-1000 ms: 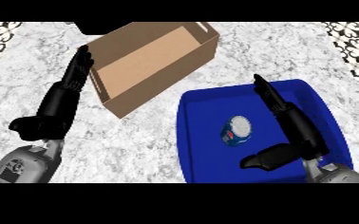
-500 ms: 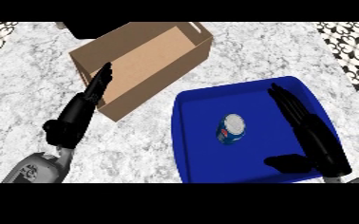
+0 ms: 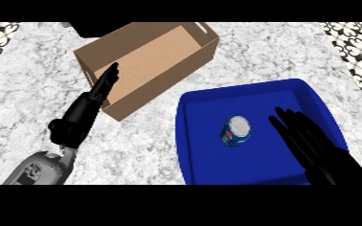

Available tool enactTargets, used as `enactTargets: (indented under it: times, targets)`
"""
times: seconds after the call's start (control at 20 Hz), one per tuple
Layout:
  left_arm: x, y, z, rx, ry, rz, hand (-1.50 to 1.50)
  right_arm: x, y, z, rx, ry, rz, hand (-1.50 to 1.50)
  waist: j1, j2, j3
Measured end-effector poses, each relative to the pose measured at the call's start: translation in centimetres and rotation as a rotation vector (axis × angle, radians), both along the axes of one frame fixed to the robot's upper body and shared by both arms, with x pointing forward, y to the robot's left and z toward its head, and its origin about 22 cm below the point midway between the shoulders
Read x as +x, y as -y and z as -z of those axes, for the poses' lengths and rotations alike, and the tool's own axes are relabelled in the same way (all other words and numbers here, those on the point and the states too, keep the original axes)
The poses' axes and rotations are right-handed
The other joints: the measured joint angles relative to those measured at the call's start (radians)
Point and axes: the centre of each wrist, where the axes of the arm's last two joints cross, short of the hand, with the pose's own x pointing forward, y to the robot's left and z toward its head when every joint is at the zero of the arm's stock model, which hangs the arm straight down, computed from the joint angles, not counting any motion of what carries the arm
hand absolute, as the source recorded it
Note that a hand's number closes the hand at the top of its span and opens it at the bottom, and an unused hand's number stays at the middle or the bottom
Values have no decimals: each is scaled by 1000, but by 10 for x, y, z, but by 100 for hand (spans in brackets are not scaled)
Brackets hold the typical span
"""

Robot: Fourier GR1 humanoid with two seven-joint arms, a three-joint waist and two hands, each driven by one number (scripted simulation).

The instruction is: Pick the can from the tray and place it in the cardboard box

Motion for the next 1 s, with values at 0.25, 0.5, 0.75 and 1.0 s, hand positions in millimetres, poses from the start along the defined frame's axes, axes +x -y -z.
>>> enactTargets:
  times: [0.25, 0.5, 0.75, 1.0]
  targets:
    - [8, 4, 0, 6, 12, 16, 0, -16, -18, -26, -51, -136, 36, -150, 20, 5, 1]
    - [11, 9, -1, 5, 9, 30, 0, -13, -39, -33, -63, -213, 91, -150, 35, 7, 3]
    - [12, 12, -1, 6, 8, 39, 0, -2, -54, -39, -3, -247, 88, -150, 41, 8, 4]
    - [14, 14, -2, 7, 5, 40, 0, 10, -66, -25, -12, -281, 94, -150, 42, 8, 5]
